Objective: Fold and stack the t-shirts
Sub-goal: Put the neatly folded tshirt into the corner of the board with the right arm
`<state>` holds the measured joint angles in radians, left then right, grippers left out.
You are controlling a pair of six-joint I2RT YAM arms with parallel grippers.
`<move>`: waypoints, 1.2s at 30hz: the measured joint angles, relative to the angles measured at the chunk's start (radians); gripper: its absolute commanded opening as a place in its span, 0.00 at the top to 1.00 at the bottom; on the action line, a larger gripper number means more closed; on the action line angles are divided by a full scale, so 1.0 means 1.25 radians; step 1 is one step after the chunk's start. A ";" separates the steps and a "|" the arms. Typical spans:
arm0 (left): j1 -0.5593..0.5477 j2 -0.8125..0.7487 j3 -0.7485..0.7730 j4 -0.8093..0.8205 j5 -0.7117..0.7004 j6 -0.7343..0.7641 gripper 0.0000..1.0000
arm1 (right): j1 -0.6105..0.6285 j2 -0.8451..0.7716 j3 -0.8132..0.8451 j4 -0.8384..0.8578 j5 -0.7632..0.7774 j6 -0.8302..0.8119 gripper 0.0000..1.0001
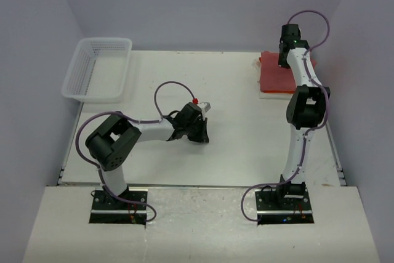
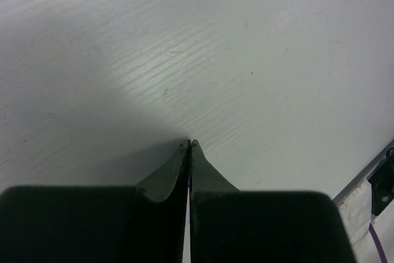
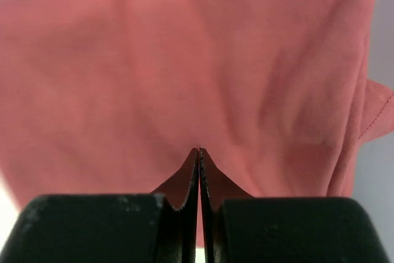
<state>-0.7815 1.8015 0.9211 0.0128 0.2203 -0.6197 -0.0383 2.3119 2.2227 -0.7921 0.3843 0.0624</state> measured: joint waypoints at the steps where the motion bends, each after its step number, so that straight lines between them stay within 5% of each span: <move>1: 0.000 -0.002 -0.002 -0.001 0.000 0.000 1.00 | -0.012 0.010 0.002 -0.008 0.001 0.005 1.00; 12: 0.000 -0.014 -0.016 -0.006 0.001 0.002 1.00 | -0.118 0.068 0.045 -0.077 0.065 0.089 1.00; 25: 0.000 -0.019 -0.035 0.017 0.009 0.002 1.00 | -0.119 0.112 0.089 -0.100 0.081 0.113 1.00; 36: 0.001 -0.024 -0.051 0.040 0.013 0.002 1.00 | -0.114 0.024 0.032 -0.063 0.080 0.108 1.00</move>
<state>-0.7807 1.7710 0.8570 0.0631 0.2359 -0.6167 -0.1814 2.3417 2.2623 -0.8715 0.4843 0.1970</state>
